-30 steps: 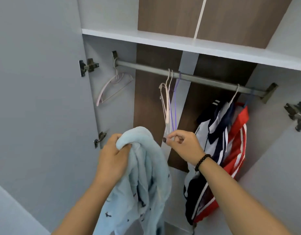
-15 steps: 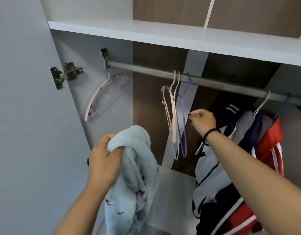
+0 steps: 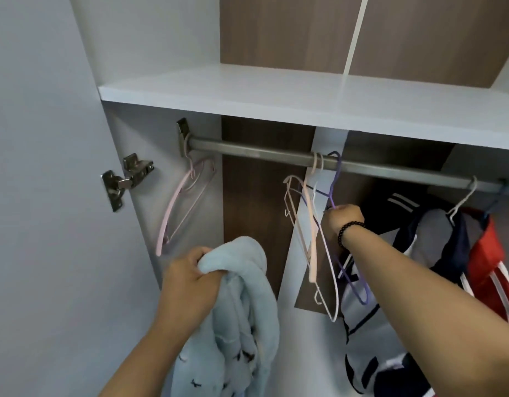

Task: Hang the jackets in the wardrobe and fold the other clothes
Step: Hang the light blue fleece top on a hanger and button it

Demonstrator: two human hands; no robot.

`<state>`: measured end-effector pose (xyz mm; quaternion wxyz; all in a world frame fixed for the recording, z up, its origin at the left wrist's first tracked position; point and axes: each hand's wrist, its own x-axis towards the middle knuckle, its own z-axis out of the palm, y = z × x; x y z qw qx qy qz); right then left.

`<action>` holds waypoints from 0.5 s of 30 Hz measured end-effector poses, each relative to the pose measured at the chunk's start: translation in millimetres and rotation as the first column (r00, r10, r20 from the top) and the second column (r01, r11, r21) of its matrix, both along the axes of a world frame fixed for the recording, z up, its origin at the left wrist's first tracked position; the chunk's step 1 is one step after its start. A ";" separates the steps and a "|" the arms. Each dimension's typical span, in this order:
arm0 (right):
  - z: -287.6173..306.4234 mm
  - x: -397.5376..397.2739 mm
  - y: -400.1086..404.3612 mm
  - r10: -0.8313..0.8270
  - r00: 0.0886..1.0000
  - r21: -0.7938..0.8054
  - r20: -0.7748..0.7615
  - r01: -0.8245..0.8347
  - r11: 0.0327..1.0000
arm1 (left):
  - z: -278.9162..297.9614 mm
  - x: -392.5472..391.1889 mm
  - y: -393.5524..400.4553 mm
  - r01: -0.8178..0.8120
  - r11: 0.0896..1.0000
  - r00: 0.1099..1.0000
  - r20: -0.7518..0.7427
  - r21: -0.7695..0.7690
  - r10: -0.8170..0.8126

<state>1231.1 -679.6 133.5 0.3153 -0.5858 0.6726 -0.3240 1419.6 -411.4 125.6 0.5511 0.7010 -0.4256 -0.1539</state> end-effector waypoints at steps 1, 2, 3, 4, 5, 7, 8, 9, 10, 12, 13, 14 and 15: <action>2.5 -0.3 1.7 -0.016 1.000 -0.014 0.013 0.016 1.000 | -0.2 2.0 -3.5 0.013 1.000 1.000 -0.006 0.009 -0.013; 5.4 -1.3 3.3 -0.031 0.999 -0.035 0.030 0.032 0.999 | -0.2 2.9 -7.2 0.019 1.000 1.000 -0.009 0.022 -0.019; 9.2 -3.1 6.0 -0.045 0.998 -0.061 0.054 0.048 0.997 | -0.6 3.0 -10.6 0.023 0.999 1.000 -0.009 0.026 -0.022; 13.8 -5.7 9.0 -0.061 0.995 -0.090 0.082 0.068 0.994 | -0.2 2.7 -13.7 0.029 0.999 1.000 0.002 0.030 -0.029; 19.2 -8.9 12.8 -0.074 0.992 -0.115 0.105 0.086 0.990 | 0.6 3.0 -15.6 0.038 0.999 0.999 0.023 0.031 -0.039; 27.1 -17.4 21.4 -0.086 0.989 -0.150 0.122 0.104 0.983 | 3.2 5.0 -15.4 0.065 0.997 0.992 0.107 0.044 -0.069; 30.1 -22.8 27.6 -0.085 0.989 -0.162 0.121 0.105 0.981 | 5.5 6.4 -14.5 0.078 0.995 0.977 0.192 0.060 -0.088; 32.8 -29.0 34.9 -0.081 0.990 -0.167 0.112 0.099 0.981 | 9.8 8.2 -13.6 0.087 0.992 0.946 0.305 0.090 -0.110; 35.3 -35.8 42.9 -0.076 0.993 -0.169 0.091 0.090 0.981 | 14.8 10.2 -13.7 0.072 0.987 0.884 0.449 0.143 -0.130; 40.7 -50.7 58.8 -0.060 0.998 -0.181 0.004 0.060 0.982 | 27.6 11.9 -17.9 -0.028 0.968 0.701 0.695 0.250 -0.160; 43.5 -58.6 67.2 -0.052 0.997 -0.192 -0.053 0.041 0.981 | 33.5 12.0 -20.7 -0.077 0.955 0.620 0.764 0.286 -0.179; 46.3 -66.7 75.3 -0.045 0.993 -0.208 -0.110 0.022 0.978 | 38.4 11.1 -23.5 -0.112 0.944 0.559 0.805 0.310 -0.198; 48.4 -74.5 82.2 -0.039 0.987 -0.227 -0.153 0.003 0.974 | 41.8 10.6 -25.9 -0.137 0.936 0.510 0.833 0.323 -0.213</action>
